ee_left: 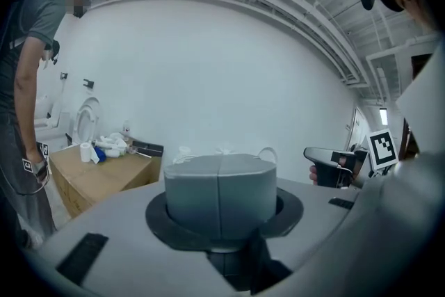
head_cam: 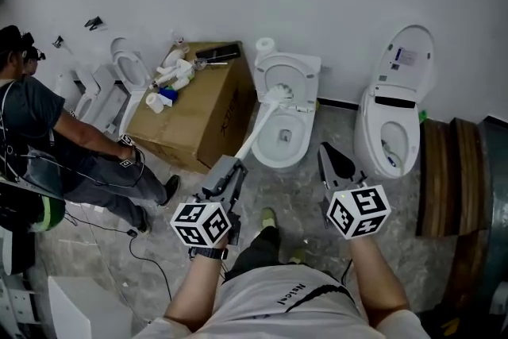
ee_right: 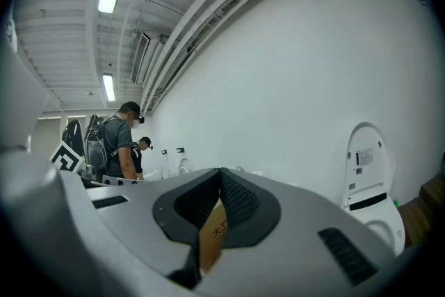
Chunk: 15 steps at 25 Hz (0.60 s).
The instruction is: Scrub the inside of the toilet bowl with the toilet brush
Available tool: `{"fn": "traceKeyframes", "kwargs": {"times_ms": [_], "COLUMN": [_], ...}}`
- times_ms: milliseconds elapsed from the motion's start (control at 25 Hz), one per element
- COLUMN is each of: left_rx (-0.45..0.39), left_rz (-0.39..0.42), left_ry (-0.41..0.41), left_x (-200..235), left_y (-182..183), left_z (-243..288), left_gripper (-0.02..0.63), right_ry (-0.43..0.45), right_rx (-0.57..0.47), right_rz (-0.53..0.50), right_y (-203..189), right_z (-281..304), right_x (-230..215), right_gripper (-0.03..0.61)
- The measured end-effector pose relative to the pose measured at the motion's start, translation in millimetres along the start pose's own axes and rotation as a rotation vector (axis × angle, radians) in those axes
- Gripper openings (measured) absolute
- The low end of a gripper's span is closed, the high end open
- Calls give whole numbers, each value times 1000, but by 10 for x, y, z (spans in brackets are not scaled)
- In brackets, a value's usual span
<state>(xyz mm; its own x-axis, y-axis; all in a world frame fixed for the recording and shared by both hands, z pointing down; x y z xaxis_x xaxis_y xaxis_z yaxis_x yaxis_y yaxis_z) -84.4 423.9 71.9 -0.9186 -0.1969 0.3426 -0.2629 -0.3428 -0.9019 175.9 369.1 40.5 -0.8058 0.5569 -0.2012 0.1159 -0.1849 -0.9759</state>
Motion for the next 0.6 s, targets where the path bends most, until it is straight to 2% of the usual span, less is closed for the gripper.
{"fn": "traceKeyframes", "kwargs": {"times_ms": [320, 600], "left_rx": [67, 142], "left_rz": [-27, -25], "left_ry": [-15, -34], "left_x": [387, 1037], "left_y": [-73, -33], "left_z": [660, 1530], "left_gripper": [153, 153], "right_ry": [-23, -48], "right_rx": [57, 110], "right_rz": [12, 19], "right_y": [-129, -285], "right_z": [647, 1724], "right_x": [-273, -537], "right_gripper": [12, 12]}}
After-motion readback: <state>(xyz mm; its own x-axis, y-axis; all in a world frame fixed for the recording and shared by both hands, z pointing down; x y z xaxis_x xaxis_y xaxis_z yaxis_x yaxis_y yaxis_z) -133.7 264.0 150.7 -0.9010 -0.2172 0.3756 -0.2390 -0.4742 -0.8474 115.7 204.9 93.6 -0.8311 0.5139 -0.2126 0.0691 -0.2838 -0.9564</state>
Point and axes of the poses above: the fingertips, and each gripper's own axes: z forward along the fingers, x to its left, y out of its top, the point moved 6 cm from there along -z, backward along the fingers, and after that the axes turned 2 degrees about -z, right-handed, at the moved point
